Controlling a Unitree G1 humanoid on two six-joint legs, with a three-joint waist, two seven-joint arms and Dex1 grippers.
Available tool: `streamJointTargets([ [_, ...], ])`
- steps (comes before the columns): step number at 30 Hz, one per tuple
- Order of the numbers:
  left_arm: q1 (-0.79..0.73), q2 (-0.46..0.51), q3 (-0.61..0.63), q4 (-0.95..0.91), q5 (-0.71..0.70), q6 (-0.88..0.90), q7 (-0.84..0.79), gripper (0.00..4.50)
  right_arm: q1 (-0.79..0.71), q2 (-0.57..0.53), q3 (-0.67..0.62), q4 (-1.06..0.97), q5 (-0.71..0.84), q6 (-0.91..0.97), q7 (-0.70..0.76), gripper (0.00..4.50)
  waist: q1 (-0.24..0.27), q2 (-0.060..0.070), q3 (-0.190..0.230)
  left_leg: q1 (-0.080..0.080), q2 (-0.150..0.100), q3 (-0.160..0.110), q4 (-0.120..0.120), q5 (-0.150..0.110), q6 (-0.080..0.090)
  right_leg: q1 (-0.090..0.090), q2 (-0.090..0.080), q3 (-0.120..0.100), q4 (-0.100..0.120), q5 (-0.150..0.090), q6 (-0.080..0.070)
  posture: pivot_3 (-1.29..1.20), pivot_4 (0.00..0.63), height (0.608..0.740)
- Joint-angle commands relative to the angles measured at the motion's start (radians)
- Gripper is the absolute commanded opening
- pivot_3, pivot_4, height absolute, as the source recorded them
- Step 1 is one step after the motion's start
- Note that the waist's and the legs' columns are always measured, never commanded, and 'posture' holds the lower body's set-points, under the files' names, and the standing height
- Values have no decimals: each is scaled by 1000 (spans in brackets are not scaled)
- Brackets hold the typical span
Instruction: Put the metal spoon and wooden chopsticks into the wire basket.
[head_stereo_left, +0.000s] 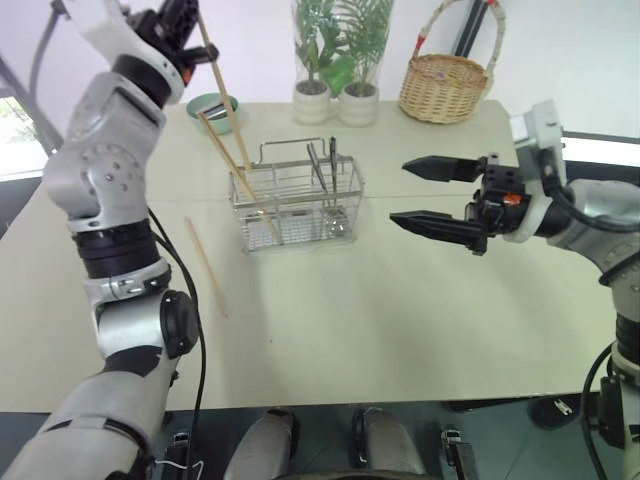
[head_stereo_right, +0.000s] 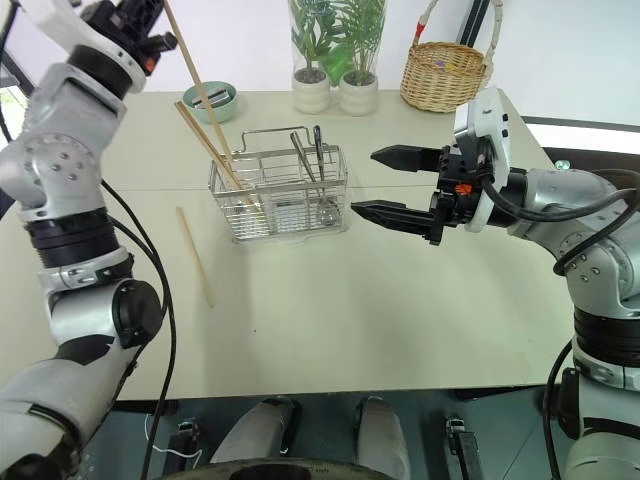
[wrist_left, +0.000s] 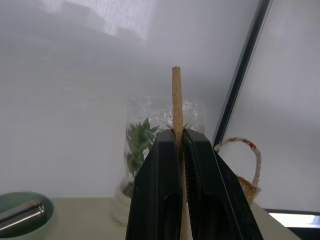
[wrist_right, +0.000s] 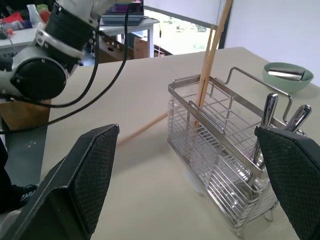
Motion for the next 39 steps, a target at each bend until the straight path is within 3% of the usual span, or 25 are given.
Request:
streamJointTargets([
  [1, 35, -26, -44, -16, 25, -72, -24, 59, -1, -5, -48, -22, 21, -8, -11, 4500, 1, 0, 0, 0, 0, 0, 0, 0, 0, 0, 0, 0, 0, 0, 0, 0, 150, 710],
  [12, 214, -114, -157, -10, 126, -231, -55, 59, -11, -5, -48, -9, 22, -9, -24, 4500, 0, 0, 0, 0, 0, 0, 1, -1, 1, 0, 0, 0, 0, 1, 0, 0, 150, 710],
  [16, 242, -136, -157, -24, 116, -233, -50, 1518, -13, 1, -44, 3, 15, -16, -24, 4500, 1, 0, 0, 0, 0, 0, 1, -1, 2, 1, 0, 0, 0, 1, 0, 0, 150, 710],
  [21, 246, -126, -132, -95, 84, -181, -30, 4199, -21, 7, -34, 22, 5, -26, -17, 4500, 0, 0, 0, 0, 0, 0, 1, -1, 2, 1, 0, 0, 0, 1, 0, 0, 150, 710],
  [22, 245, -118, -123, -117, 73, -160, -25, 4480, -24, 8, -31, 28, 2, -29, -14, 4500, 0, 0, 0, 0, 0, 0, 1, -1, 2, 1, 0, 0, 0, 1, 0, 0, 150, 710],
  [31, 76, 61, 11, -277, -117, 78, 27, 4480, -40, 11, -12, 35, -15, -50, 12, 4500, -1, 0, 1, -1, 0, 0, 2, -1, 2, 0, 1, 0, 0, 1, 0, 0, 150, 710],
  [35, -88, 177, 163, -200, -181, 127, 137, 4480, -45, 17, -7, 42, -21, -51, 17, 4500, -1, 1, 1, 0, 0, 0, 1, -1, 2, 0, 1, 0, 0, 1, 0, 0, 150, 710],
  [39, -134, 291, 213, -95, -96, 158, 278, 4480, -49, 21, 2, 44, -29, -53, 26, 4500, -8, 2, 1, 1, 1, 0, 0, -1, 2, 0, 1, 1, 0, 1, 0, 0, 150, 710],
])
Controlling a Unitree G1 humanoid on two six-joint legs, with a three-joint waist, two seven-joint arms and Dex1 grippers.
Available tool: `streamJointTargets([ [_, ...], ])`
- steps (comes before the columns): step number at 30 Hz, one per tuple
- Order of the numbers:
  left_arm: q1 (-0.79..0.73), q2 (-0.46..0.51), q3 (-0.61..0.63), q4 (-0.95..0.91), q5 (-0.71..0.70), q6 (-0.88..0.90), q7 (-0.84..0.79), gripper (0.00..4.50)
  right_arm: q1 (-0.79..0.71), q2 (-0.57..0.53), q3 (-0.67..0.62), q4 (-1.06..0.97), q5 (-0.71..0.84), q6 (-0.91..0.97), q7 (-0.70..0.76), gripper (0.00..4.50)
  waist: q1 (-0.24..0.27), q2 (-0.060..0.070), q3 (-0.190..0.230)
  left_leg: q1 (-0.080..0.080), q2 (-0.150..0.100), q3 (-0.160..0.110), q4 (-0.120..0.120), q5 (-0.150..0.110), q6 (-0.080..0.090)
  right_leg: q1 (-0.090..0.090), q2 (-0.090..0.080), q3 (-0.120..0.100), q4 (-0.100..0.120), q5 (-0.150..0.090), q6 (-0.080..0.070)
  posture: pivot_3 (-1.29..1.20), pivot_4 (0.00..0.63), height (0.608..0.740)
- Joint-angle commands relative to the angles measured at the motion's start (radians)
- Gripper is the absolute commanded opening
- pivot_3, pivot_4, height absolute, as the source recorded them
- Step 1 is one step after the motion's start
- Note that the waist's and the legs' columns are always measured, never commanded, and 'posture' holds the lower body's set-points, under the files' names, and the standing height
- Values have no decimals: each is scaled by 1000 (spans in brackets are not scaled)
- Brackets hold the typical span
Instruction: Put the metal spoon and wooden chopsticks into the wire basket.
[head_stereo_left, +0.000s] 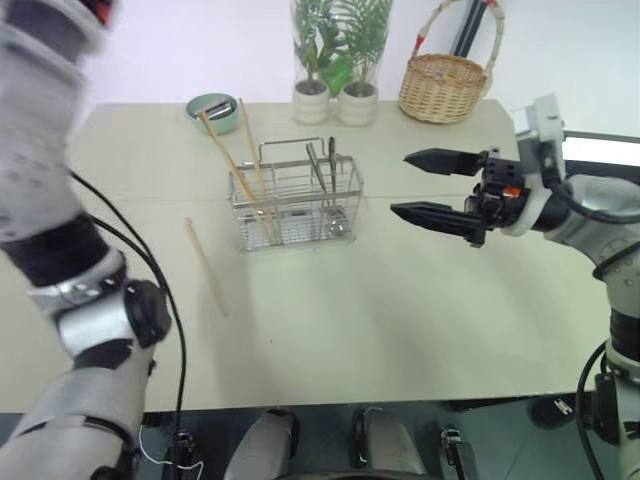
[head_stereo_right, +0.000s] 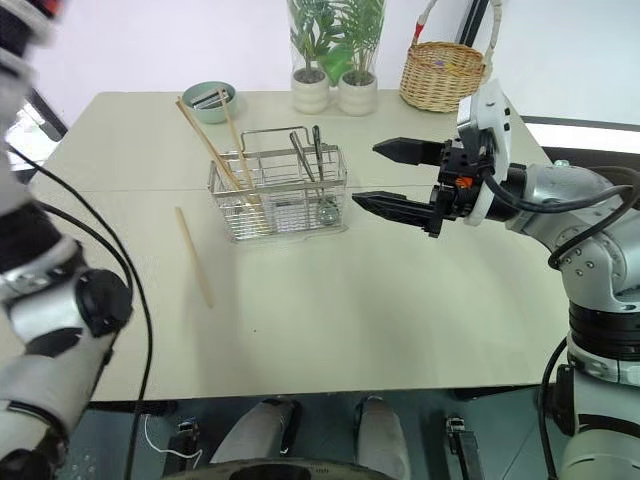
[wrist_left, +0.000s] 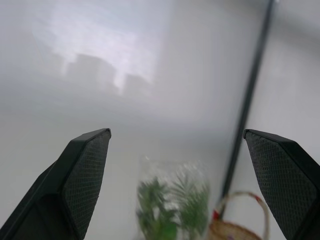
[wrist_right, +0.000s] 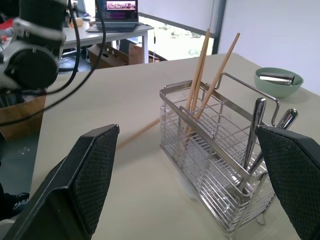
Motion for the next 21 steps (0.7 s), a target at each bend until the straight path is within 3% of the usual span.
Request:
streamJointTargets([
  [1, 1, 93, 14, 71, 99, 67, 130, 4480, -32, 2, -7, -6, -3, -18, 10, 4500, -1, 1, 0, 0, 0, 0, 0, 0, 0, 0, 0, 0, 0, 0, 0, 0, 150, 710],
  [6, 75, 148, -28, 137, 208, 361, 280, 4480, -41, 5, -2, -3, -4, -14, 16, 4500, 9, 0, 0, 1, 0, 0, 1, 0, 0, 1, 0, 0, 2, 0, 0, 0, 150, 710],
  [12, 97, 43, 64, 152, 233, 666, 341, 4480, -33, 10, 6, -14, -5, -11, 14, 4500, 6, -5, 0, -1, -1, -2, 2, 0, 0, 0, 0, 0, 2, 1, 1, 0, 150, 710],
  [21, 190, -103, 75, 72, 315, 874, 311, 4480, -14, 9, 9, -25, -7, -5, 18, 4500, 0, -5, 0, -1, 0, -2, 0, 1, -4, -2, 0, 0, 2, 1, 1, 0, 150, 710],
])
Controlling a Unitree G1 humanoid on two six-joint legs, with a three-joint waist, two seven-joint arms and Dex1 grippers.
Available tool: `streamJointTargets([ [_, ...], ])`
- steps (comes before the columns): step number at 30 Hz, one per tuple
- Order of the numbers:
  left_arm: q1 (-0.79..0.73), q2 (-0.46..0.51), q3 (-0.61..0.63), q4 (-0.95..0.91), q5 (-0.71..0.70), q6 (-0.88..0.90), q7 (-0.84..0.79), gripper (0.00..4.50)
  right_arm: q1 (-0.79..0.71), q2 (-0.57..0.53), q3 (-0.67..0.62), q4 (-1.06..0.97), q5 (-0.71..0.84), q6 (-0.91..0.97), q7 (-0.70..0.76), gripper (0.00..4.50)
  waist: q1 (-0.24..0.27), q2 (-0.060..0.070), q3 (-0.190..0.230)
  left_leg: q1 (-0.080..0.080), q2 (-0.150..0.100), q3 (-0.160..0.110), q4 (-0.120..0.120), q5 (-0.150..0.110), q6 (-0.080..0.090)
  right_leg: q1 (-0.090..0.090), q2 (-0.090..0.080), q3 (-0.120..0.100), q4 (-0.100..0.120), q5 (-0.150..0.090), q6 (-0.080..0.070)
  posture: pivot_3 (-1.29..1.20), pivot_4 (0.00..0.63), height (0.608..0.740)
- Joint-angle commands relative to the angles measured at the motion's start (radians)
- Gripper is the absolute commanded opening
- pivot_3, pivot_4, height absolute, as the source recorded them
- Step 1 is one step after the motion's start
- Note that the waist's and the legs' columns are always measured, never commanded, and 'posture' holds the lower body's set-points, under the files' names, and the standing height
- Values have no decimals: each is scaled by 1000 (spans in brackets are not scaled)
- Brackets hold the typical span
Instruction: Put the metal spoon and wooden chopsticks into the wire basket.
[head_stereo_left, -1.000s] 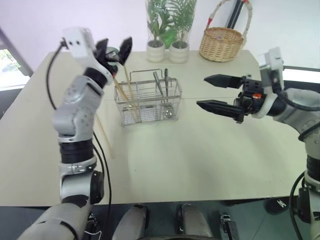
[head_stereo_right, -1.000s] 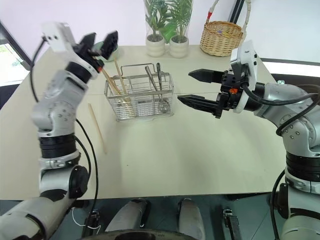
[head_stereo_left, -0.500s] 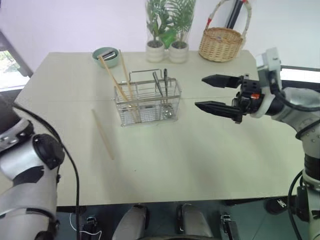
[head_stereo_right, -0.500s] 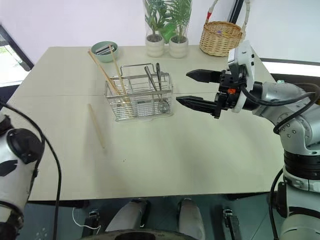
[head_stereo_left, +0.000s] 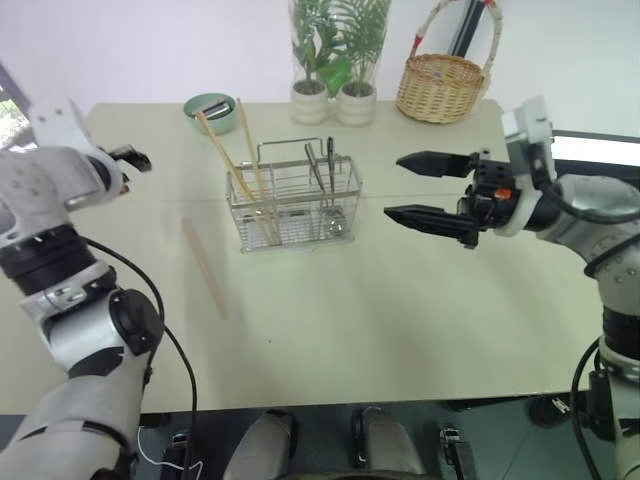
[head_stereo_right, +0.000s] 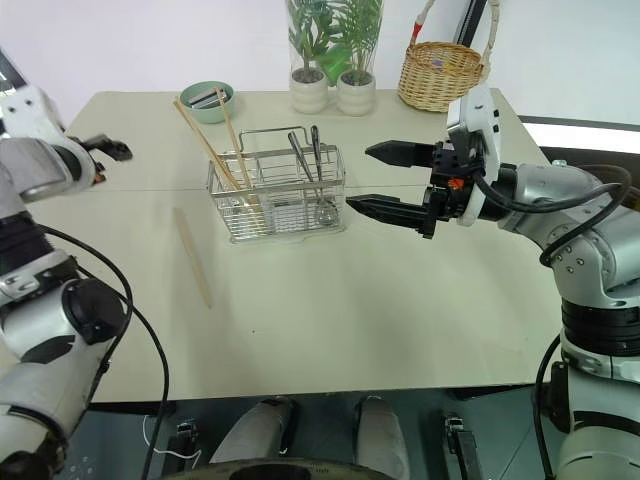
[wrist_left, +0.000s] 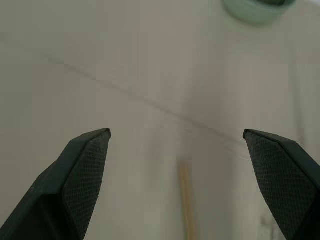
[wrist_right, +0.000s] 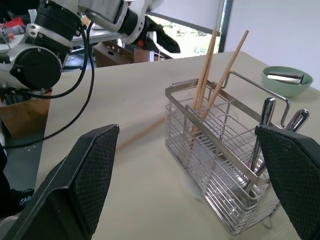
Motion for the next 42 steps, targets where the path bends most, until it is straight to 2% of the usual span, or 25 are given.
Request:
streamJointTargets([
  [1, 43, -30, -1, -60, 29, 29, -12, 4480, -6, -8, -17, -32, 7, -4, 2, 4500, 0, 0, 0, 0, 0, 0, 0, 0, 0, 0, 0, 0, 0, 0, 0, 0, 150, 710],
  [6, 111, -114, -20, -52, 54, 29, -9, 4480, -8, -2, -18, -47, 14, 7, -11, 4500, 6, 0, 0, 0, 0, 1, 0, 0, 0, 0, 0, 0, 0, 0, 0, 0, 150, 710],
  [11, 104, -159, -51, 1, 99, 21, -34, 4480, -9, 8, -19, -63, 22, 17, -28, 4500, 7, 0, 0, -1, 0, 2, 1, -1, 1, 0, -1, 0, 0, 0, 0, 0, 150, 710],
  [23, -3, -138, -175, 493, 218, -295, -97, 4480, -7, 40, -25, -84, 41, 29, -77, 4500, 7, 1, -1, 0, 0, 2, 1, -1, 2, 1, -1, 0, 0, 0, 0, 0, 150, 710],
  [27, -53, -134, -172, 637, 225, -407, -93, 3277, 3, 44, -32, -94, 45, 30, -89, 4500, 9, 2, -1, 0, 0, 2, 1, -2, 3, 1, -1, 0, 0, 1, 0, 0, 150, 710],
  [28, -62, -133, -169, 659, 223, -422, -91, 2614, 5, 43, -35, -94, 46, 31, -89, 4500, 9, 2, -1, 0, 0, 2, 1, -2, 3, 1, -1, 0, 0, 1, 0, 0, 150, 710],
  [33, -87, -134, -156, 713, 209, -447, -75, 49, 11, 32, -45, -93, 53, 31, -92, 4500, 10, 2, -1, 0, -1, 2, 2, -2, 3, 1, -2, -1, 0, 1, 0, 0, 150, 710],
  [39, -91, -138, -141, 714, 203, -442, -57, 13, 19, 28, -52, -90, 53, 26, -92, 4500, 8, 2, -2, 0, -1, 1, 2, -2, 3, 1, -2, -1, 0, 1, 0, 0, 150, 710],
  [42, -100, -108, -161, 660, 213, -504, -78, 13, 22, 27, -49, -82, 46, 20, -86, 4500, 8, 2, -1, 0, -1, 2, 2, -2, 3, 1, -2, -1, 0, 1, 0, 0, 150, 710],
])
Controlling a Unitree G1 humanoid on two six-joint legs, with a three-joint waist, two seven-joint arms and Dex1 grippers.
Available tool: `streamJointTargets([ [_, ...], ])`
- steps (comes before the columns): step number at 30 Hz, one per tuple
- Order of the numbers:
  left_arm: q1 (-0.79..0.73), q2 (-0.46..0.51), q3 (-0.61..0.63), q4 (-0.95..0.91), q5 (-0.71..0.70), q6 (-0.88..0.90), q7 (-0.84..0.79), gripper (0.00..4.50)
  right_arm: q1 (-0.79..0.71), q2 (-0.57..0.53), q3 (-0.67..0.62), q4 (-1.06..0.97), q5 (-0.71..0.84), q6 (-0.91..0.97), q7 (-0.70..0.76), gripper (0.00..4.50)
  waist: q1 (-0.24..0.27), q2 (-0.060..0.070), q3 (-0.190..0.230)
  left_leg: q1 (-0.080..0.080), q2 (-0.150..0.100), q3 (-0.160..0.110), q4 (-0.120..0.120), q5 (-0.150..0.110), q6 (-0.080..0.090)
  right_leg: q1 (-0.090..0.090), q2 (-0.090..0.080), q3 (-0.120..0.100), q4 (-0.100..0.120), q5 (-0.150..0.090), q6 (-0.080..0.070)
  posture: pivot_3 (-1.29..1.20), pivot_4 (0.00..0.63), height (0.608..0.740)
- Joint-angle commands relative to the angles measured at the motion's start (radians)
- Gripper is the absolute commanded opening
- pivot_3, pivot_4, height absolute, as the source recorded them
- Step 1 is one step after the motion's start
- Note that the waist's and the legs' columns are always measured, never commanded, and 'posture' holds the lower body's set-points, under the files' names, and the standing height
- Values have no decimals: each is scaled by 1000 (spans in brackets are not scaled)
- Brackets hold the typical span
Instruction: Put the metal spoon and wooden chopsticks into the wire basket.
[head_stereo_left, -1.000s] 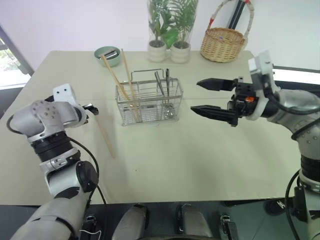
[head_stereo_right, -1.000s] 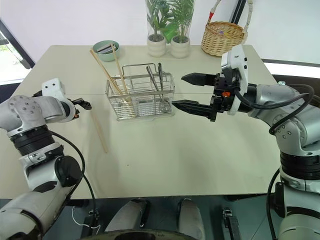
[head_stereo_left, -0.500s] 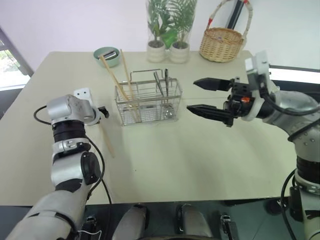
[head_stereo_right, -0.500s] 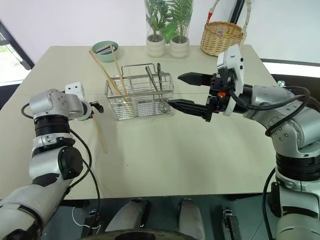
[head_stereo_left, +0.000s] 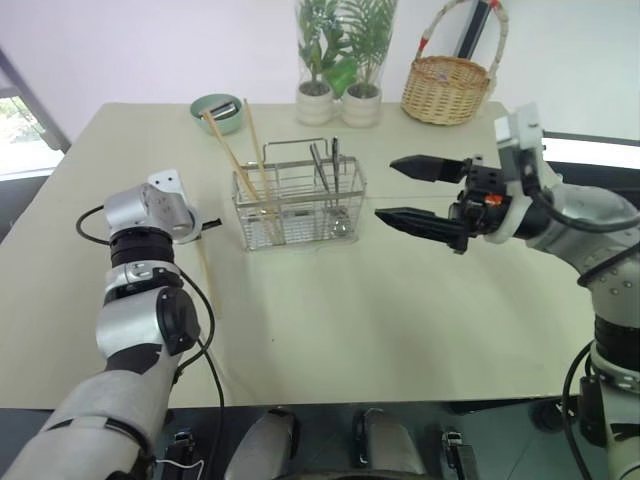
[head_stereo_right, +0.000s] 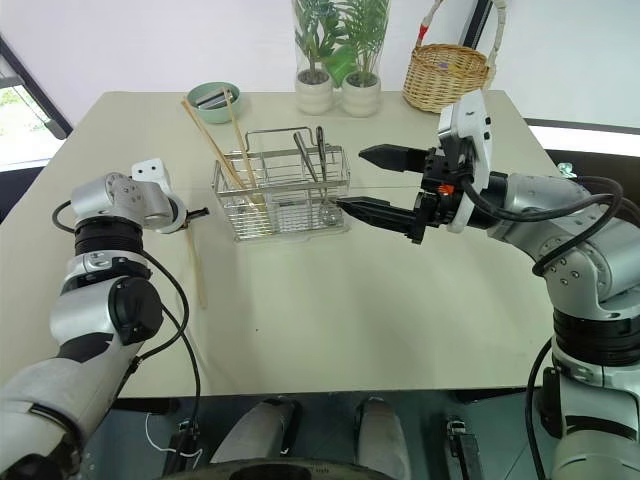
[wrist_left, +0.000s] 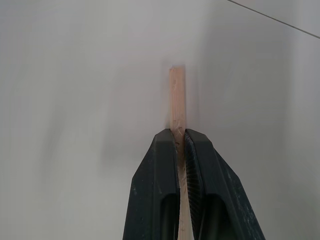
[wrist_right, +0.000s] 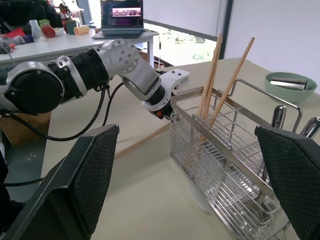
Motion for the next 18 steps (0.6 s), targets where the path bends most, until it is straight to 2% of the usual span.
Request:
streamJointTargets([
  [1, -33, 31, -8, -63, -9, -88, -32, 13, -6, -14, -31, -10, 5, -17, 9, 4500, -1, 0, 0, 0, 0, 0, 0, 0, 0, 0, 0, 0, 0, 0, 0, 0, 150, 710],
  [4, -50, 68, -20, -104, -9, -219, -89, 13, -6, -18, -29, -2, -3, -21, 20, 4500, -4, -1, 1, -1, 0, 0, 0, 1, -1, -1, 1, 0, 0, 0, 0, 0, 150, 710],
  [7, -53, 121, -45, -136, 4, -433, -168, 13, -8, -22, -26, 5, -9, -23, 29, 4500, -8, -1, 1, -1, 1, 0, 0, 2, -3, -2, 0, 0, 0, 0, 0, 0, 150, 710],
  [10, -93, 148, 10, -183, -62, -597, -230, 13, -8, -32, -24, 11, -14, -23, 41, 4500, -5, -1, 1, -1, 1, 0, -1, 2, -4, -2, -1, 0, -1, 0, 0, 0, 150, 710],
  [15, -166, 189, 45, -306, -184, -725, -399, 13, 6, -46, -24, 9, -25, -23, 64, 4500, -2, -1, 1, -2, 0, 0, 1, 1, -2, -1, -2, 0, -2, 1, 0, 0, 150, 710],
  [18, -214, 200, 51, -372, -252, -713, -439, 13, 6, -49, -25, 11, -28, -23, 68, 4500, -4, -1, 1, -2, 0, 1, 2, 0, -1, -1, -2, 0, -3, 1, 1, 0, 150, 710],
])
